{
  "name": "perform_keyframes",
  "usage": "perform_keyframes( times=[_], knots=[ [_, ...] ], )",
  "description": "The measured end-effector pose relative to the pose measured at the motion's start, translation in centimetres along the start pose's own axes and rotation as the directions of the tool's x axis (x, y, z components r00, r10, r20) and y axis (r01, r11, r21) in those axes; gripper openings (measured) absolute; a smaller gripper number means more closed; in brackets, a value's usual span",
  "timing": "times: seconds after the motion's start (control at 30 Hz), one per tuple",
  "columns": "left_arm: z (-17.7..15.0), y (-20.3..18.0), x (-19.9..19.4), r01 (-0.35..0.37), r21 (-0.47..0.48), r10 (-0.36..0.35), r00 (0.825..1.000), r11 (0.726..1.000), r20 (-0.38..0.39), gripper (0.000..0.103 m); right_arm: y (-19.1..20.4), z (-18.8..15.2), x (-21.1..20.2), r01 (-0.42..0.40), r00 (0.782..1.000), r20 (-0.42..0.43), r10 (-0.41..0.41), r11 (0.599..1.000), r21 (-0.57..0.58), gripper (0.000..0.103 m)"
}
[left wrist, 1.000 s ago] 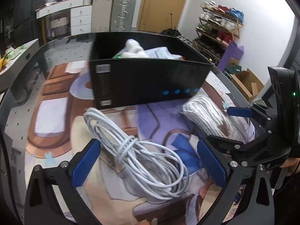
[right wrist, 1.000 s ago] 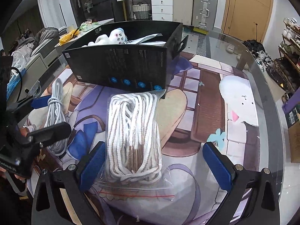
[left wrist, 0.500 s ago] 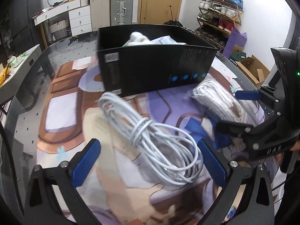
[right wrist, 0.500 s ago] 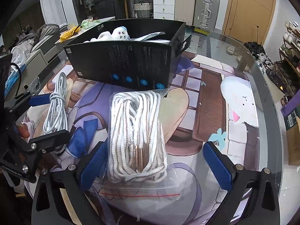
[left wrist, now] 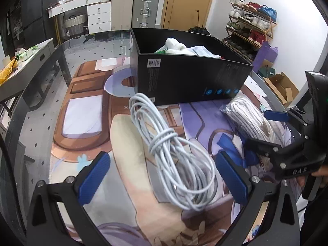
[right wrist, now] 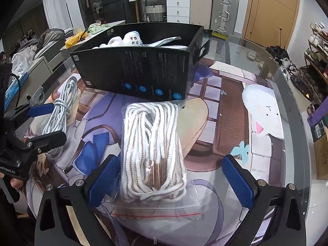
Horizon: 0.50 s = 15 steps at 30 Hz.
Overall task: Organize soft objects
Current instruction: 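Close the right tool on the rope bag while the left tool grasps the grey cable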
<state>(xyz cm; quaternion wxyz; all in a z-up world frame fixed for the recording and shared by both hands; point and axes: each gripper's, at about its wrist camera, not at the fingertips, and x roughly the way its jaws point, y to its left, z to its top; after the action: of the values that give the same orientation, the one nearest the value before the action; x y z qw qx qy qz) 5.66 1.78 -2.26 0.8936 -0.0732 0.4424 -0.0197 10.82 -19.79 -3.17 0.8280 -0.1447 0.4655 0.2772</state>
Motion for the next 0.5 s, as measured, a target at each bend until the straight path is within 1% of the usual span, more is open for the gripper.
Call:
perform_keyframes(
  times=[0.1,0.17,0.23,0.27,0.33,0.37,0.43,0.47,0.5],
  knots=[
    [0.1,-0.2,0.3,-0.015,0.004,0.015,1.0,1.0,0.006,0.101,0.4,0.1,-0.1,-0.001,1.0,0.012,0.001,1.0,-0.01,0.097],
    [0.0,-0.3,0.3,-0.024,0.012,0.024,1.0,1.0,0.014,0.099,0.5,0.2,-0.2,-0.002,1.0,0.023,0.002,1.0,-0.012,0.087],
    [0.0,-0.5,0.2,-0.035,0.029,0.034,0.999,0.999,0.028,0.086,0.7,0.3,-0.3,-0.01,1.0,0.027,0.01,1.0,-0.012,0.082],
    [-0.1,-0.4,0.2,-0.035,0.031,0.034,0.999,0.999,0.031,0.085,0.7,0.4,-0.3,-0.011,1.0,0.029,0.011,1.0,-0.014,0.079],
    [0.0,-0.4,0.0,-0.028,0.026,0.027,0.999,0.999,0.039,0.073,0.8,0.4,-0.4,-0.015,0.999,0.032,0.015,1.0,-0.017,0.075],
    [0.0,-0.2,-0.1,-0.027,0.018,0.026,0.999,0.999,0.044,0.07,1.0,0.4,-0.5,-0.019,0.999,0.033,0.019,1.0,-0.021,0.073],
    [0.2,0.0,-0.2,-0.023,0.007,0.022,0.998,1.0,0.05,0.059,1.2,0.5,-0.5,-0.027,0.999,0.032,0.028,0.999,-0.029,0.073],
    [0.2,0.1,-0.2,-0.018,0.005,0.018,0.998,1.0,0.052,0.056,1.3,0.5,-0.5,-0.03,0.999,0.032,0.031,0.999,-0.031,0.073],
    [0.2,0.1,-0.3,-0.019,0.007,0.018,0.998,1.0,0.053,0.049,1.3,0.5,-0.5,-0.032,0.999,0.032,0.033,0.999,-0.033,0.073]
  ],
)
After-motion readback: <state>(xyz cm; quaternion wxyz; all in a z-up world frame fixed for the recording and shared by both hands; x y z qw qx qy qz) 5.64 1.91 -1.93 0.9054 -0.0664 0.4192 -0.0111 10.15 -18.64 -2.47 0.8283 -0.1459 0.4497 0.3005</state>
